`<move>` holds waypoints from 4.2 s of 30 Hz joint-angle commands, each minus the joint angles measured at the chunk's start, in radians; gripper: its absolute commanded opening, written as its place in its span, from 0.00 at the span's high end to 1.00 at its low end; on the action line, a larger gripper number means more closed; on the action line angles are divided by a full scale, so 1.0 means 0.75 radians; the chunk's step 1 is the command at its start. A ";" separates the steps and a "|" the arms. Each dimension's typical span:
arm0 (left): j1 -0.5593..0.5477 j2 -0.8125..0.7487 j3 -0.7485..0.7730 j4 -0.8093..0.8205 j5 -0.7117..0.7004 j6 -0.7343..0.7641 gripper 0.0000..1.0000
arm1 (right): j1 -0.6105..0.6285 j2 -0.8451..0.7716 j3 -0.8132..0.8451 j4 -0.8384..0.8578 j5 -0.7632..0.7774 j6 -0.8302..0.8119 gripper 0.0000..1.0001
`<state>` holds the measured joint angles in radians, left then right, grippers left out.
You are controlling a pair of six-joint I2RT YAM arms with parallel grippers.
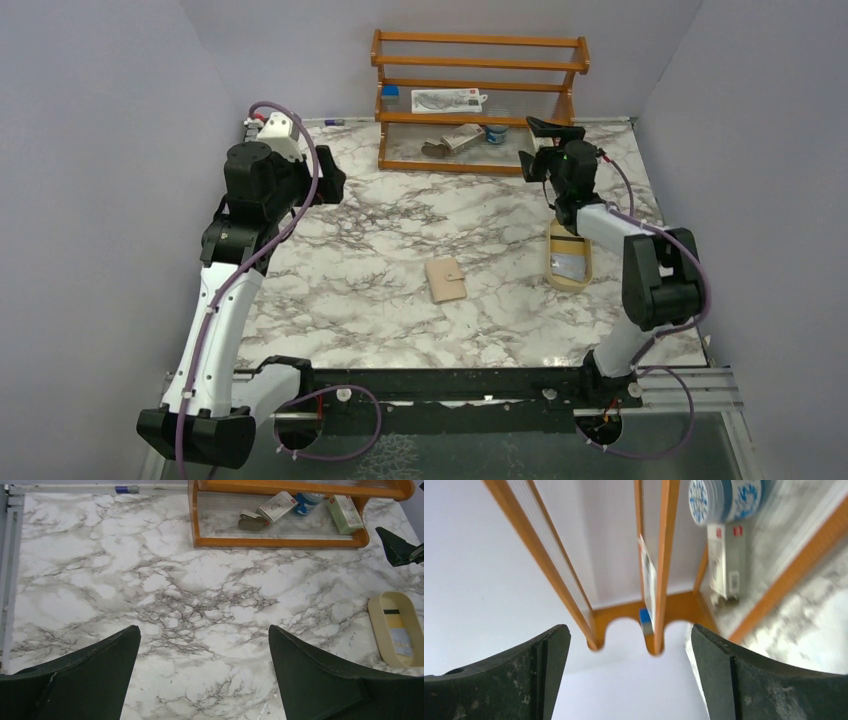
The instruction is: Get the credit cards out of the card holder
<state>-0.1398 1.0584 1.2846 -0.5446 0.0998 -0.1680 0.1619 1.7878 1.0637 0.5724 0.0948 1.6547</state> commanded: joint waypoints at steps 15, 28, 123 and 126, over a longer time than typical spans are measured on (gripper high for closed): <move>0.012 -0.147 -0.456 0.161 0.061 -0.466 0.01 | 0.306 -0.950 -0.217 -1.177 -0.275 -1.483 0.02; 0.001 0.107 -0.519 0.314 0.418 -0.511 0.01 | 0.210 -0.756 -0.057 -1.516 0.230 -1.521 0.01; 0.105 0.355 -0.256 0.127 0.527 -0.253 0.01 | 0.617 0.500 0.813 -1.437 -0.569 -2.874 0.99; 0.111 0.356 -0.262 0.128 0.529 -0.247 0.01 | 0.622 0.487 0.821 -1.447 -0.560 -2.868 0.80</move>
<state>-0.0662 1.3567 1.0985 -0.4549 0.4690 -0.3740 0.6228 2.1464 1.6447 -0.4812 -0.3302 -0.4648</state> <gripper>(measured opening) 0.987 0.100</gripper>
